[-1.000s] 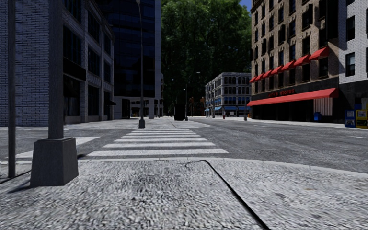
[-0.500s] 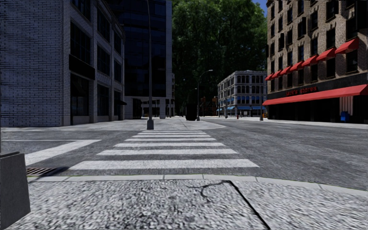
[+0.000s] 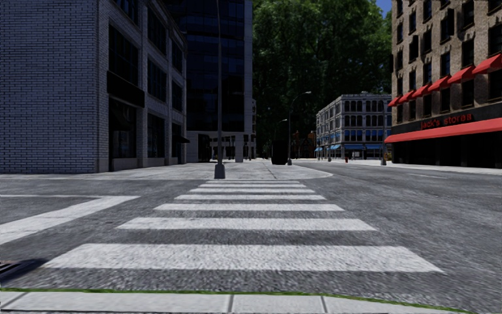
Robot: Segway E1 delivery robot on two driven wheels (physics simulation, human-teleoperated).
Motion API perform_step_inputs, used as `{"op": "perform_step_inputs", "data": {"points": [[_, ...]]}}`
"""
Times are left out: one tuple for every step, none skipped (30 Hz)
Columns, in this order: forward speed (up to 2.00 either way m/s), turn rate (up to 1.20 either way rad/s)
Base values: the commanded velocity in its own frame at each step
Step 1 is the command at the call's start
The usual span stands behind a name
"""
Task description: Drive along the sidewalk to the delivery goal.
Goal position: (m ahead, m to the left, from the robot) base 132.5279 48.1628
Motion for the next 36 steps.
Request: {"op": "perform_step_inputs", "data": {"points": [[2.00, 0.00], [2.00, 0.00], [2.00, 0.00], [2.00, 0.00], [2.00, 0.00], [2.00, 0.00], [2.00, 0.00], [2.00, 0.00], [2.00, 0.00], [1.94, 0.00], [1.78, 0.00], [1.63, 0.00], [1.46, 0.00], [1.46, 0.00], [1.37, 0.00], [1.36, 0.00], [1.35, 0.00], [1.35, 0.00], [1.35, 0.00], [1.35, 0.00], [1.36, 0.00], [1.36, 0.00], [1.36, 0.00], [1.38, 0.00], [1.43, 0.00], [1.49, 0.00], [1.49, 0.00], [1.54, 0.00], [1.60, 0.00], [1.61, 0.00], [1.63, 0.00], [1.64, 0.00], [1.66, 0.00], [1.68, 0.00], [1.69, 0.00], [1.69, 0.00]]}}
